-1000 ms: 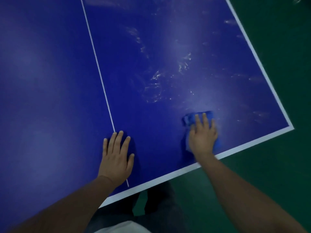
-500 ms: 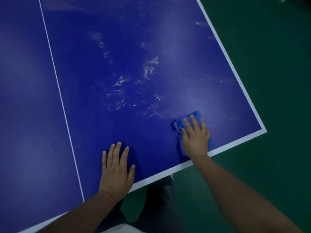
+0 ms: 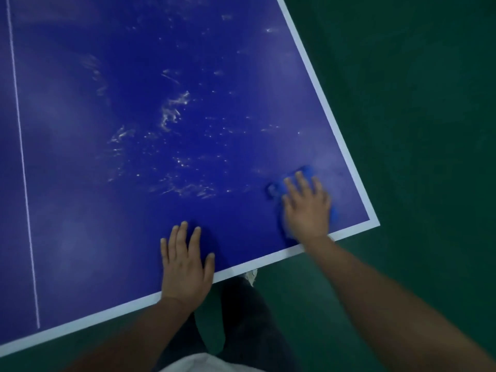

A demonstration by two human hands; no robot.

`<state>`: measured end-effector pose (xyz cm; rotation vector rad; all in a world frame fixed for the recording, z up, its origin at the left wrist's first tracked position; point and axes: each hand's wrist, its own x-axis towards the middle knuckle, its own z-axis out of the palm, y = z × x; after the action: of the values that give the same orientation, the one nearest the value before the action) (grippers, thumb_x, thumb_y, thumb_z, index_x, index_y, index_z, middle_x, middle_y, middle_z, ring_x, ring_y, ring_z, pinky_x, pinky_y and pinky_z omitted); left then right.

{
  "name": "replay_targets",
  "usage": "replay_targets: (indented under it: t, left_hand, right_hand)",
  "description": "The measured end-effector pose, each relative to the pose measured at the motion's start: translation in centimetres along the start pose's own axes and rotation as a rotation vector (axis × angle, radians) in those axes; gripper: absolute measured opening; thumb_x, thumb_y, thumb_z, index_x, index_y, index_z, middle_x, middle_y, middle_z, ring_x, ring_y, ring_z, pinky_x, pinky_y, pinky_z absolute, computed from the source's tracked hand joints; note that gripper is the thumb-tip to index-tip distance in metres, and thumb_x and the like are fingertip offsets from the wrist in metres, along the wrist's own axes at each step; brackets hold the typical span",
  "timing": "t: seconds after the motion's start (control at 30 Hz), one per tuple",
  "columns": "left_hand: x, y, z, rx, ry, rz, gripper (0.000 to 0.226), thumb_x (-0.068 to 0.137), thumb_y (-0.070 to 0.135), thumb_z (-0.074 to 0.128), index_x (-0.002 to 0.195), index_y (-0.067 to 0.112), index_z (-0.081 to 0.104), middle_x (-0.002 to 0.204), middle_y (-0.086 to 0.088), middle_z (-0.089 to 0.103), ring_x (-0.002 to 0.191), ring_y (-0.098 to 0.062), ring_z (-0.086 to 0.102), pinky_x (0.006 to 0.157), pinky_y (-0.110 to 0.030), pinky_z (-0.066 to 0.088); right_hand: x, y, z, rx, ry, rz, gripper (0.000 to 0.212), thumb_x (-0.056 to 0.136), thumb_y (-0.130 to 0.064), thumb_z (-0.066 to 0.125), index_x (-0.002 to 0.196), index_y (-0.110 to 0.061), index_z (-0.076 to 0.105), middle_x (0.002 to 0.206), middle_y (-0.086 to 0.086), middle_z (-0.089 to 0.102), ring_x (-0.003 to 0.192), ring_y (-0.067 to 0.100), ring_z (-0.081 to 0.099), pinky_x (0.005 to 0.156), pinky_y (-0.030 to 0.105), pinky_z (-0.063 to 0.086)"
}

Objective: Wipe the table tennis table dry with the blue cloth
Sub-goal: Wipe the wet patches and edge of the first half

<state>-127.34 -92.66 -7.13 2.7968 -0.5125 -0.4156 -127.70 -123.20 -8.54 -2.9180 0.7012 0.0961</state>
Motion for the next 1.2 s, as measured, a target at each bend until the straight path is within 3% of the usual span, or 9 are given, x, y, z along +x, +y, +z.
replay_targets:
  t: [0.13, 0.3, 0.37, 0.57, 0.73, 0.87, 1.0, 1.07, 1.2]
  left_hand:
    - [0.9, 4.1, 1.2, 0.002, -0.019, 0.041, 0.067, 0.098, 0.048, 0.03, 0.152, 0.008, 0.034, 0.163, -0.015, 0.019, 0.153, -0.031, 0.009, 0.124, -0.053, 0.003]
    - [1.5, 7.1, 2.3, 0.031, 0.001, 0.068, 0.066, 0.097, 0.045, 0.034, 0.148, 0.006, 0.041, 0.16, -0.019, 0.027, 0.15, -0.034, 0.019, 0.122, -0.052, 0.006]
    - [1.7, 8.1, 2.6, 0.026, 0.001, 0.061, 0.066, 0.097, 0.045, 0.034, 0.149, 0.006, 0.04, 0.16, -0.019, 0.026, 0.151, -0.034, 0.019, 0.123, -0.051, 0.005]
    - [2.5, 10.4, 3.1, 0.028, -0.023, 0.084, 0.065, 0.099, 0.046, 0.032, 0.151, 0.007, 0.036, 0.162, -0.018, 0.022, 0.152, -0.033, 0.013, 0.124, -0.048, -0.002]
    - [3.2, 11.6, 3.2, 0.023, -0.016, 0.135, 0.065, 0.098, 0.044, 0.034, 0.151, 0.007, 0.034, 0.162, -0.018, 0.021, 0.152, -0.034, 0.014, 0.124, -0.05, 0.0]
    - [3.2, 11.3, 2.9, 0.011, 0.006, 0.098, 0.064, 0.098, 0.044, 0.035, 0.15, 0.007, 0.034, 0.161, -0.018, 0.023, 0.151, -0.034, 0.016, 0.123, -0.05, 0.001]
    - [3.0, 10.0, 2.5, 0.021, 0.014, 0.066, 0.065, 0.096, 0.044, 0.035, 0.149, 0.005, 0.038, 0.16, -0.02, 0.026, 0.15, -0.035, 0.018, 0.123, -0.049, 0.001]
    - [2.9, 9.3, 2.2, 0.036, 0.009, 0.061, 0.066, 0.097, 0.044, 0.034, 0.15, 0.006, 0.037, 0.16, -0.019, 0.025, 0.15, -0.035, 0.017, 0.123, -0.048, -0.001]
    - [2.4, 7.1, 1.4, 0.067, 0.001, 0.071, 0.066, 0.097, 0.045, 0.034, 0.15, 0.006, 0.037, 0.161, -0.018, 0.024, 0.151, -0.034, 0.016, 0.124, -0.046, -0.004]
  right_hand:
    - [1.9, 3.1, -1.4, 0.056, 0.002, 0.171, 0.049, 0.104, -0.046, 0.036, 0.148, -0.03, 0.049, 0.16, -0.002, 0.036, 0.145, 0.037, 0.029, 0.113, 0.058, 0.029]
    - [-6.7, -3.0, 1.0, 0.04, -0.03, -0.389, 0.048, 0.1, -0.049, 0.042, 0.143, -0.032, 0.054, 0.158, -0.004, 0.041, 0.146, 0.031, 0.033, 0.112, 0.052, 0.03]
    - [-5.8, -0.4, 0.7, 0.06, -0.044, -0.439, 0.047, 0.1, -0.049, 0.043, 0.142, -0.032, 0.055, 0.157, -0.005, 0.042, 0.145, 0.03, 0.034, 0.112, 0.052, 0.032]
    - [5.2, 12.1, -1.9, 0.029, 0.026, -0.058, 0.053, 0.097, -0.047, 0.034, 0.138, -0.027, 0.06, 0.149, 0.001, 0.052, 0.124, 0.041, 0.048, 0.092, 0.05, 0.044]
    - [9.4, 15.9, -4.9, 0.199, 0.154, 0.209, 0.047, 0.103, -0.038, 0.037, 0.139, -0.016, 0.058, 0.15, 0.008, 0.05, 0.119, 0.041, 0.048, 0.101, 0.043, 0.038]
    - [2.9, 8.8, -3.3, 0.194, 0.239, -0.195, 0.039, 0.1, -0.03, 0.043, 0.135, -0.018, 0.057, 0.143, 0.013, 0.055, 0.109, 0.041, 0.058, 0.09, 0.046, 0.048]
    - [-5.0, 5.1, -0.3, 0.032, -0.001, -0.554, 0.043, 0.096, -0.043, 0.044, 0.135, -0.031, 0.059, 0.148, -0.002, 0.052, 0.13, 0.033, 0.045, 0.09, 0.051, 0.053]
    - [-1.7, 8.0, -0.4, 0.024, 0.026, -0.435, 0.044, 0.093, -0.039, 0.043, 0.132, -0.028, 0.061, 0.145, 0.001, 0.055, 0.127, 0.036, 0.048, 0.088, 0.053, 0.053]
    - [7.3, 13.6, -3.5, 0.085, 0.05, 0.232, 0.049, 0.101, -0.04, 0.035, 0.141, -0.02, 0.057, 0.153, 0.005, 0.046, 0.127, 0.043, 0.044, 0.098, 0.057, 0.042]
